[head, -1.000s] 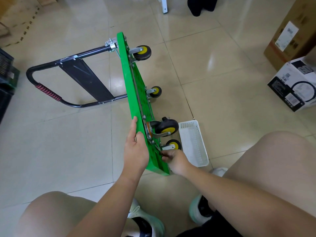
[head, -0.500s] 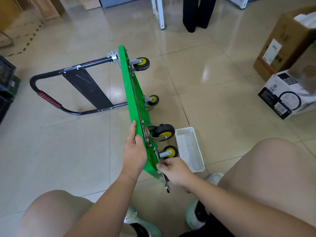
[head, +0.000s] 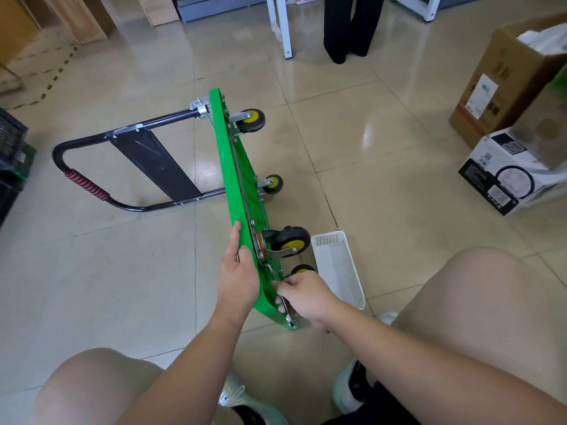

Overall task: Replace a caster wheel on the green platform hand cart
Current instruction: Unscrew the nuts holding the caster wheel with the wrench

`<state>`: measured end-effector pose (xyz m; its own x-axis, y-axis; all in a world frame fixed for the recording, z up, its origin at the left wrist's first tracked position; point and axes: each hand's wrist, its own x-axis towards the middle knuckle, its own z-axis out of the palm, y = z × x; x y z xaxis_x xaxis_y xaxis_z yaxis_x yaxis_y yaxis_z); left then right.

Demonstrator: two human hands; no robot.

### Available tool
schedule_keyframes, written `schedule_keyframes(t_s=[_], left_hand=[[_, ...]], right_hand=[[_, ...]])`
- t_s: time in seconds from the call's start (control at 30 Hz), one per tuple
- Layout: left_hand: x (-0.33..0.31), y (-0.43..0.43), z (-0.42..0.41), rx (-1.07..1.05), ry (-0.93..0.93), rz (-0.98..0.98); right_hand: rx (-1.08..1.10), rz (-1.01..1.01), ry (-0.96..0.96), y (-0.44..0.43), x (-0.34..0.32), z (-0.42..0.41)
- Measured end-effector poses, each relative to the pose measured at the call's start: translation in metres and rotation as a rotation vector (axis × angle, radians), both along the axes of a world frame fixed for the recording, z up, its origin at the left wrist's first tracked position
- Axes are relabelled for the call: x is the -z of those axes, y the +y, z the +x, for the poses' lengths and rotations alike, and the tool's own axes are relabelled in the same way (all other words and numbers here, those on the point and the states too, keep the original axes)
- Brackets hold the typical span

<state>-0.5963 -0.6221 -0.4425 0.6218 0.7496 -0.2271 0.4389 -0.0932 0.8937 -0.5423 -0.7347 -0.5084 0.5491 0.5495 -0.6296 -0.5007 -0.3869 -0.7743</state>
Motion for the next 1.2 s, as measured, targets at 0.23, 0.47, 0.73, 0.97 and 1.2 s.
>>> schedule_keyframes(t_s=[0.23,0.47,0.73,0.97,1.2], left_hand=[[0.003,0.001,0.001,0.000,-0.007,-0.011],[0.005,0.001,0.001,0.014,-0.008,-0.006],[0.005,0.000,0.002,0.013,-0.033,-0.026],[0.010,0.002,0.000,0.001,-0.008,-0.010],[0.007,0.001,0.001,-0.013,-0.009,-0.022]], right_hand=[[0.033,-0.011,0.073,0.015,0.002,0.005],[0.013,-0.038,0.074,0.012,0.005,0.002],[-0.157,-0.155,-0.218,0.001,0.040,0.012],[-0.162,-0.114,-0.212,0.013,0.061,0.017],[-0.249,-0.177,-0.295,-0.005,0.064,0.008]])
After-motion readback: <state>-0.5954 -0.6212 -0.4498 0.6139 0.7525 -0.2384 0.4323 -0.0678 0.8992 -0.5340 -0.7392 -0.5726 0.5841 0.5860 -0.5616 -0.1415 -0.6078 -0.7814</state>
